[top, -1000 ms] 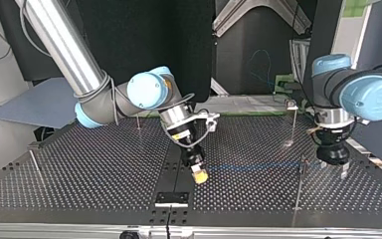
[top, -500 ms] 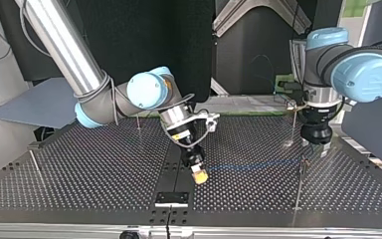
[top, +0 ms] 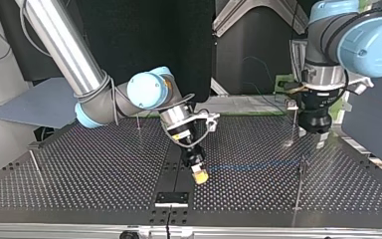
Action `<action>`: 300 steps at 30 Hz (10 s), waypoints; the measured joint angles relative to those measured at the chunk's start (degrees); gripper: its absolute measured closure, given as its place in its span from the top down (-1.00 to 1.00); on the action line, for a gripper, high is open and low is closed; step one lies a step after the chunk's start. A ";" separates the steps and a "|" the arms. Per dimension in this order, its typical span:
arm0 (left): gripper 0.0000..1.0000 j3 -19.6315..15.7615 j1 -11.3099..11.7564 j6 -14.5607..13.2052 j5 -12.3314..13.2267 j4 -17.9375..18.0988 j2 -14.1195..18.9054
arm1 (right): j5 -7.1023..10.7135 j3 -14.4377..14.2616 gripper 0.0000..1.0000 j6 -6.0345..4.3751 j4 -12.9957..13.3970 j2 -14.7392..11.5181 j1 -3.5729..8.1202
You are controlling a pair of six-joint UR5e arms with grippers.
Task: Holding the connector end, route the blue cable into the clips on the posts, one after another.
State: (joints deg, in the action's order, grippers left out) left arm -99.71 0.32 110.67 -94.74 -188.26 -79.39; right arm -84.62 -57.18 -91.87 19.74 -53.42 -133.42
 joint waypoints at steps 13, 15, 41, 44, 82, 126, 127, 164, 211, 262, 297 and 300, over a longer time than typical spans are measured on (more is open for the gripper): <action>1.00 0.03 -1.85 -6.85 -0.22 4.16 0.06 | 0.07 0.00 -1.00 -0.01 -0.20 -0.03 0.03; 1.00 0.03 -1.90 -7.68 -0.40 4.65 0.03 | 0.07 0.00 -1.00 0.01 -0.21 -0.04 -0.01; 1.00 0.01 -1.90 -8.60 -4.06 4.67 -0.54 | -0.10 0.00 -1.00 0.00 -0.17 0.00 -0.48; 1.00 0.00 -1.90 -8.62 -4.33 4.65 -0.54 | -0.15 0.00 -1.00 0.00 -0.19 0.00 -0.49; 1.00 3.06 -6.55 -13.38 3.57 12.23 -7.09 | -0.09 0.00 -1.00 -0.07 -0.26 0.00 -0.49; 0.37 8.24 -7.15 -14.77 -2.56 15.44 -13.28 | 0.13 -0.01 -1.00 0.09 -0.54 0.01 -0.23; 0.37 8.24 -7.11 -14.78 -2.76 15.44 -13.28 | 0.16 0.00 -1.00 0.09 -0.55 0.01 -0.20; -1.00 8.24 -7.64 -14.78 -3.19 14.09 -13.43 | 0.24 0.00 -1.00 0.23 -1.28 0.01 -0.03; -1.00 8.15 -14.62 -17.25 -9.74 11.05 -19.32 | -2.02 -9.14 -1.00 2.98 -3.93 0.01 1.69; -1.00 -0.53 -25.13 -15.27 -18.43 24.22 -30.52 | -4.77 -31.38 -1.00 3.96 10.44 2.79 5.38; -1.00 -1.18 -32.01 -13.97 -20.24 34.46 -44.12 | -5.04 -41.73 -1.00 3.58 21.14 5.59 10.43; -1.00 -1.18 -32.17 -13.83 -20.24 35.08 -44.26 | -5.03 -43.24 -1.00 3.42 22.45 5.62 10.86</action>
State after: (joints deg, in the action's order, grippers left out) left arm -100.90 -31.86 96.84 -114.98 -153.18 -123.65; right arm -89.66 -100.42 -88.45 42.20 -47.80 -122.56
